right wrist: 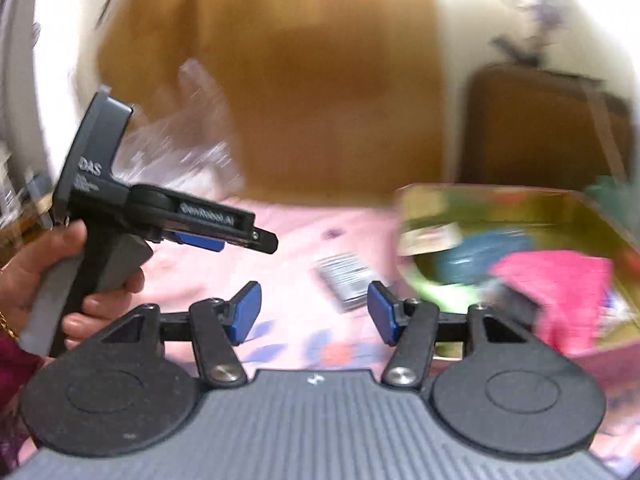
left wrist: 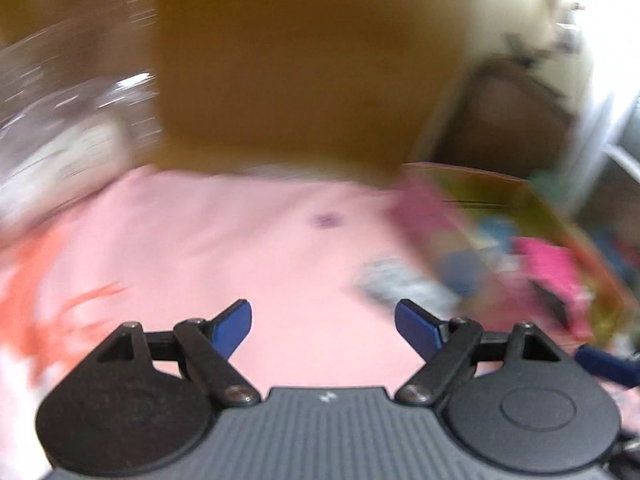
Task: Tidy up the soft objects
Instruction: 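Grasp the grey refill pack with the right tool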
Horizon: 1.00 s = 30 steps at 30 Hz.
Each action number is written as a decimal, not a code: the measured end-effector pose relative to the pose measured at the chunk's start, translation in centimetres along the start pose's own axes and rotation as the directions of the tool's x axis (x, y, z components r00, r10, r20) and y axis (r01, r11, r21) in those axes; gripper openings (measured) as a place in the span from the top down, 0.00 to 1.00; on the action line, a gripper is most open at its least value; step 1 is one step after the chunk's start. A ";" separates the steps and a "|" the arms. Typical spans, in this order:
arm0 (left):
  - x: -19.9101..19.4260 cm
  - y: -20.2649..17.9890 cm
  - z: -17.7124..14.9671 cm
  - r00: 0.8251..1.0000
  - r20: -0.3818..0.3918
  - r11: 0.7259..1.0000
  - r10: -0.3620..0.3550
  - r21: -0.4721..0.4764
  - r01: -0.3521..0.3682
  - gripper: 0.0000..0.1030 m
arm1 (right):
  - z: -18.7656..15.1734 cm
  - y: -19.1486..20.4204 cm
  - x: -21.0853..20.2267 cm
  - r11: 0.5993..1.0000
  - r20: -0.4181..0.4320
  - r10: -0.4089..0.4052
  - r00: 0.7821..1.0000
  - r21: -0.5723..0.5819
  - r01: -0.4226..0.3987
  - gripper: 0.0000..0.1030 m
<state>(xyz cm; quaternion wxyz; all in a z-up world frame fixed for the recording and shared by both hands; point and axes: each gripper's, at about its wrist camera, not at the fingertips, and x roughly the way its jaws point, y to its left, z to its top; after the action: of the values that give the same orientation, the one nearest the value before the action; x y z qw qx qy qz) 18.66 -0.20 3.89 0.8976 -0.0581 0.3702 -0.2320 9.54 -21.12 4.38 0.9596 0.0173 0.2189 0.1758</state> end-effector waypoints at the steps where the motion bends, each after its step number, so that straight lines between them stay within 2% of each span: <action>1: -0.1 1.6 -0.6 0.999 0.001 0.999 0.044 -0.021 -0.044 0.21 | 0.5 0.5 1.4 1.000 -0.032 0.012 0.999 -0.019 -0.012 0.43; 4: 0.0 5.6 -2.6 0.984 0.005 0.981 0.179 -0.074 -0.178 0.21 | 2.9 2.4 6.5 0.993 -0.158 0.025 0.987 -0.112 -0.043 0.44; 7: 0.0 8.2 -3.6 0.972 0.018 0.966 0.236 -0.118 -0.232 0.21 | 5.3 3.2 12.1 0.980 -0.266 -0.038 0.963 -0.200 -0.016 0.42; 8: -0.2 8.7 -3.7 0.971 0.027 0.964 0.237 -0.131 -0.232 0.21 | 6.2 2.9 14.2 0.978 -0.320 -0.036 0.947 -0.207 -0.033 0.43; 11: -0.6 9.7 -3.5 0.974 0.050 0.968 0.219 -0.139 -0.211 0.21 | 7.0 2.5 18.5 0.966 -0.392 -0.110 0.913 -0.259 0.005 0.42; 14: -1.0 10.3 -3.0 0.977 0.055 0.968 0.206 -0.157 -0.195 0.21 | 6.8 2.6 21.9 0.947 -0.474 -0.166 0.865 -0.321 0.006 0.42; 15: -1.5 10.6 -2.7 0.979 0.067 0.968 0.192 -0.176 -0.178 0.19 | 6.7 2.4 22.9 0.945 -0.510 -0.183 0.840 -0.326 0.008 0.40; 16: -2.2 10.7 -2.8 0.980 0.076 0.968 0.185 -0.185 -0.169 0.17 | 6.9 2.0 22.9 0.951 -0.500 -0.176 0.848 -0.308 0.016 0.35; 18: -3.1 11.0 -2.6 0.979 0.103 0.967 0.176 -0.202 -0.153 0.11 | 7.4 1.4 24.0 0.953 -0.524 -0.190 0.830 -0.302 0.028 0.30; 20: -4.0 11.2 -2.4 0.977 0.136 0.966 0.166 -0.221 -0.133 0.11 | 7.8 0.1 24.2 0.977 -0.570 -0.153 0.807 -0.211 0.036 0.34; 21: -4.4 11.3 -2.3 0.975 0.150 0.965 0.165 -0.229 -0.128 0.11 | 8.0 -0.7 24.3 0.989 -0.597 -0.118 0.794 -0.139 0.042 0.39; 22: -4.6 11.3 -2.2 0.974 0.156 0.965 0.164 -0.232 -0.125 0.11 | 8.0 -1.1 24.4 0.995 -0.611 -0.089 0.787 -0.096 0.038 0.49; 23: -4.8 11.3 -2.2 0.974 0.163 0.965 0.159 -0.234 -0.118 0.11 | 7.9 -1.2 24.0 0.998 -0.618 -0.057 0.784 -0.068 0.019 0.54; 25: -5.0 11.4 -2.1 0.974 0.168 0.965 0.153 -0.239 -0.110 0.11 | 7.3 -0.8 22.9 0.999 -0.623 -0.036 0.781 -0.054 0.003 0.54; 30: -5.1 11.6 -2.2 0.975 0.167 0.963 0.150 -0.249 -0.105 0.11 | 4.2 2.5 17.7 0.993 -0.581 0.023 0.814 -0.079 -0.085 0.53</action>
<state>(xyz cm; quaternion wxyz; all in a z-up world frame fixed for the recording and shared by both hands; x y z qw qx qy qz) 18.35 12.54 2.37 0.9276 -0.1626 0.3137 -0.1210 25.40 -12.51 1.16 0.8419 -0.0792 0.4904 0.2106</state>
